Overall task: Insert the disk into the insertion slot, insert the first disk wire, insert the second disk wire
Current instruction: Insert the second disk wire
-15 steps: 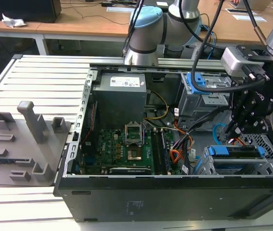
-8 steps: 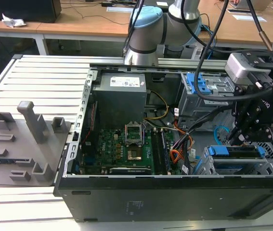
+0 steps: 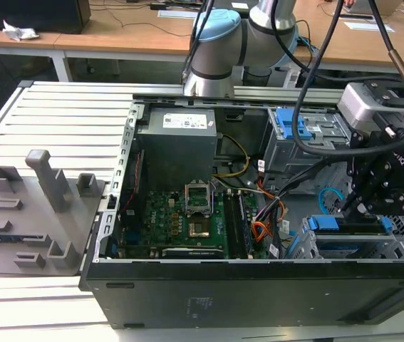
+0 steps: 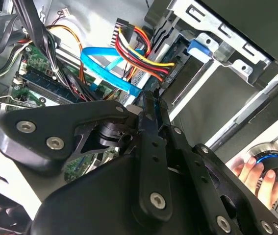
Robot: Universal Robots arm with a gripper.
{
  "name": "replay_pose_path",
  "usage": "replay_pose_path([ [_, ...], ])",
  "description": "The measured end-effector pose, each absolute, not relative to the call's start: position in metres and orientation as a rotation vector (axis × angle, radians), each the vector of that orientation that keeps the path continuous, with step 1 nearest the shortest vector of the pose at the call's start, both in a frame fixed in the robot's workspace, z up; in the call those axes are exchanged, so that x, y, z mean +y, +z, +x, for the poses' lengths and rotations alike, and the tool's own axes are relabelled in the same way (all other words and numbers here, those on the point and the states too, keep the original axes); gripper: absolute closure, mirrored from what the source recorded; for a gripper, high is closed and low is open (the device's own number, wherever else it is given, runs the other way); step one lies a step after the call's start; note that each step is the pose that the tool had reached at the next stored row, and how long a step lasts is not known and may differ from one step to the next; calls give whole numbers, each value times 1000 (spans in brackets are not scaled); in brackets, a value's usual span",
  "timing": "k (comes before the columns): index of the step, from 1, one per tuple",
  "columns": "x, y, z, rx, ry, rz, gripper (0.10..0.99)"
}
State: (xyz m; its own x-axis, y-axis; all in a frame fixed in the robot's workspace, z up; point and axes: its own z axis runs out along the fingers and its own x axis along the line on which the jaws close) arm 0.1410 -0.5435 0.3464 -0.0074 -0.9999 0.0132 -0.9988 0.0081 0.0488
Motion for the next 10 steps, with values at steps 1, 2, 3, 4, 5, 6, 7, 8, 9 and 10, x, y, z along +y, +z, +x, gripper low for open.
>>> replay_pose_path([
  [1,-544,346,142,-2199,-39,2182,925],
  [2,-544,346,143,-2199,-39,2182,925],
  [3,-544,346,144,-2199,-39,2182,925],
  [4,-544,345,145,-2199,-39,2182,925],
  [5,-544,345,145,-2199,-39,2182,925],
  [6,-544,344,145,-2199,-39,2181,925],
  [7,-544,343,146,-2199,-39,2182,925],
  [8,-544,342,146,-2199,-39,2182,925],
  [9,-545,341,146,-2199,-39,2182,925],
  [10,-545,340,146,-2199,-39,2182,925],
])
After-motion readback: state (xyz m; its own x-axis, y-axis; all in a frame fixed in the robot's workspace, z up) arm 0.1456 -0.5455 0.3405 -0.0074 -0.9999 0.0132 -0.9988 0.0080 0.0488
